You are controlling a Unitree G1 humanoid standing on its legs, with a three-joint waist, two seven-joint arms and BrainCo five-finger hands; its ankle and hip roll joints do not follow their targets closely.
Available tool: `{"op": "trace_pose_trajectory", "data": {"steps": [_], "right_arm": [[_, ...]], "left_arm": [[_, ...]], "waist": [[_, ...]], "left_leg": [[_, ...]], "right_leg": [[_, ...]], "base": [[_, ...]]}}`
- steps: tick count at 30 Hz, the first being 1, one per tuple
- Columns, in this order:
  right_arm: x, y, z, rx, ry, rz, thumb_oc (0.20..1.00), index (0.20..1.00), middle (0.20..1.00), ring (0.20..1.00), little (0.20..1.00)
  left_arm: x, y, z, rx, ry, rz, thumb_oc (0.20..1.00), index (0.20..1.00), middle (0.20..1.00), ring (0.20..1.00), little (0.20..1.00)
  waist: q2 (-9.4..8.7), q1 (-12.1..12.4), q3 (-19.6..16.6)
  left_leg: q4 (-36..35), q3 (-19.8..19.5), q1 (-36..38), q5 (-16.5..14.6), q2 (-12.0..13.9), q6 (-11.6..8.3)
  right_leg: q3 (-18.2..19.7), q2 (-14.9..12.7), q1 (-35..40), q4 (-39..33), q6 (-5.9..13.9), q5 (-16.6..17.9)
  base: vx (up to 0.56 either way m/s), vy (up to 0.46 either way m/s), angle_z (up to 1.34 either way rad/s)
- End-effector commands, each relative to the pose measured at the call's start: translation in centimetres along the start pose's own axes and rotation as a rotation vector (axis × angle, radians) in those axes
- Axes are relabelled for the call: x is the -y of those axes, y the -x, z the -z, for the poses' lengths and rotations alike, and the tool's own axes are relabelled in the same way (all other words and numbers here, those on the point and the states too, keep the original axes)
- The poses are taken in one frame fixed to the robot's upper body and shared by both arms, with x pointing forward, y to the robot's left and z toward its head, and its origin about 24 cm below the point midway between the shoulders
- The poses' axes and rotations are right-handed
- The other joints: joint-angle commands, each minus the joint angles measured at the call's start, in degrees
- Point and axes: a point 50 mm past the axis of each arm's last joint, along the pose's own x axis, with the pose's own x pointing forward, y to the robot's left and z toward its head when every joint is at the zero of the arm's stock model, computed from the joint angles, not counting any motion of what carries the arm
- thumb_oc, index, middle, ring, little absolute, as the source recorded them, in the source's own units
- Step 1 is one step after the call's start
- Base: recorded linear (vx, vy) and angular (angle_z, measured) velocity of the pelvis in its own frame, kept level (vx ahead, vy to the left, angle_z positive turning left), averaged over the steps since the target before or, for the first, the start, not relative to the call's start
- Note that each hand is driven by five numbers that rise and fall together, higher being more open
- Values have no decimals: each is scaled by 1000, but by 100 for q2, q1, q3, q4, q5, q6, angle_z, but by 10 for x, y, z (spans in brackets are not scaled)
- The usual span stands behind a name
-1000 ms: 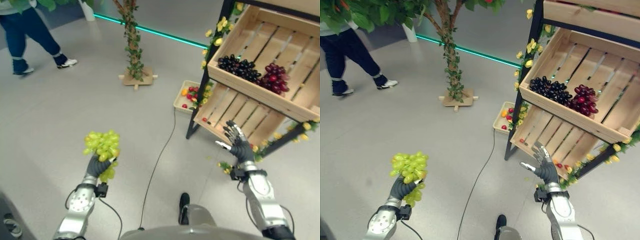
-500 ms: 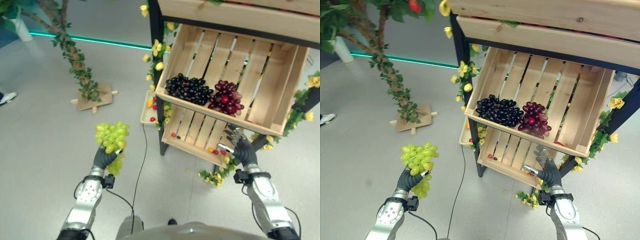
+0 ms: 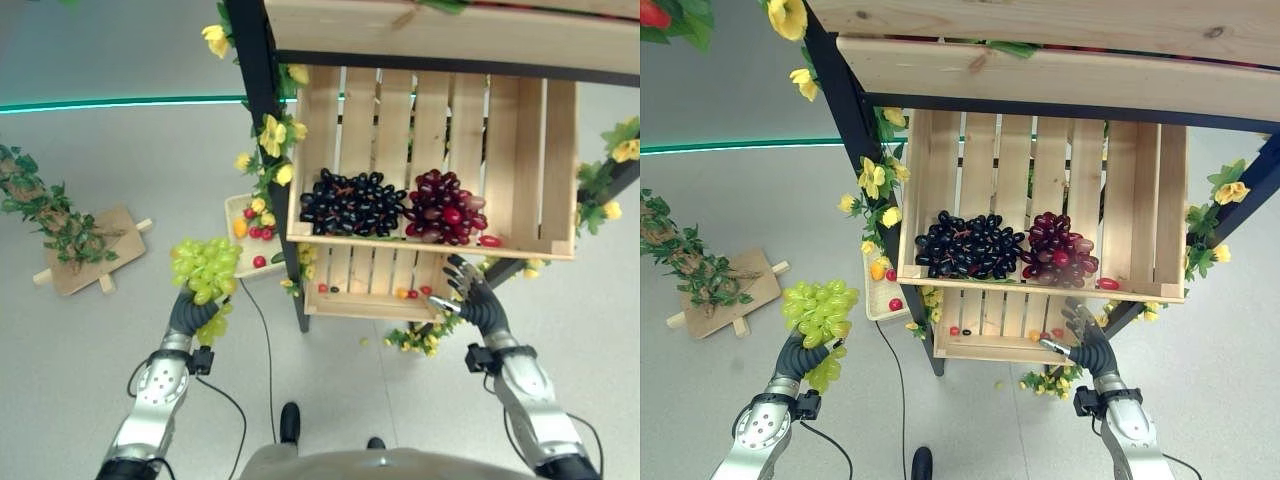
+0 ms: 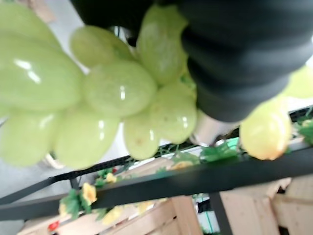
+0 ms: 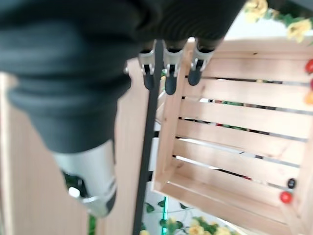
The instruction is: Pick up the fruits from the basket on one side to the basket on the other side
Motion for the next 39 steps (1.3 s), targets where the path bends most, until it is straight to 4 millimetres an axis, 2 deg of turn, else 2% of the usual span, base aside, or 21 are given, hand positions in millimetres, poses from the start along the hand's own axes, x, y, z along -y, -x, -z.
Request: {"op": "trace_pose_trajectory", "data": {"steps": [1,8,14,15,21,24,27,32,39], "right_arm": [[9,-9,-30,148,25,21,1000,1000,1000,1000,1000],[9,-9,-29,145,22,27,1000,1000,1000,1000,1000],[16,-9,-24,123,25,78,1000,1000,1000,1000,1000],[19,-10,-22,110,27,107,1000,1000,1000,1000,1000],[18,-22,-20,96,49,124,1000,1000,1000,1000,1000],[6,-37,-22,98,61,94,1000,1000,1000,1000,1000],[3,-40,-20,89,48,88,1000,1000,1000,1000,1000],[-5,-44,-18,76,32,61,1000,1000,1000,1000,1000],[-19,-50,-18,65,26,12,1000,1000,1000,1000,1000]], "left_arm": [[-12,-9,-30,171,18,-53,200,200,200,200,200],[-8,-8,-30,171,29,-44,200,200,200,200,200],[-6,-8,-42,224,86,-23,200,200,200,200,200],[-2,-8,-53,267,104,19,200,200,200,200,200],[12,-6,-73,347,190,129,200,200,200,200,200],[17,-3,-93,440,170,227,200,200,200,200,200],[21,-4,-104,491,148,286,200,200,200,200,200],[40,-8,-122,554,177,415,200,200,200,200,200],[63,-12,-144,625,208,531,200,200,200,200,200]], "waist": [[-55,28,-202],[-70,3,-202],[-109,-23,-241],[-116,-47,-252],[-158,36,-201],[-183,210,-134],[-204,203,-149],[-276,105,-230],[-355,-14,-291]], "left_leg": [[383,337,526,-719,515,-356],[474,349,543,-836,474,-313],[549,433,567,-951,435,-258],[571,469,579,-990,419,-232],[663,652,588,-1099,371,-139],[688,864,584,-1130,402,-148],[709,817,571,-1111,438,-177],[737,726,653,-1139,477,-208],[958,869,733,-1290,472,-191]], "right_leg": [[-128,-196,-593,304,452,158],[-80,-238,-510,202,460,195],[-8,-282,-522,193,502,244],[16,-305,-540,217,534,264],[107,-396,-712,309,673,408],[-172,-527,-888,446,806,542],[-219,-518,-855,480,765,476],[-368,-497,-637,403,657,360],[-210,-494,-570,419,644,326]], "base": [[58,3,17],[17,6,6],[-3,13,-1],[-6,29,-5],[-31,38,-14],[-54,-4,-37],[3,-11,-39],[39,-10,21],[6,0,3]]}}
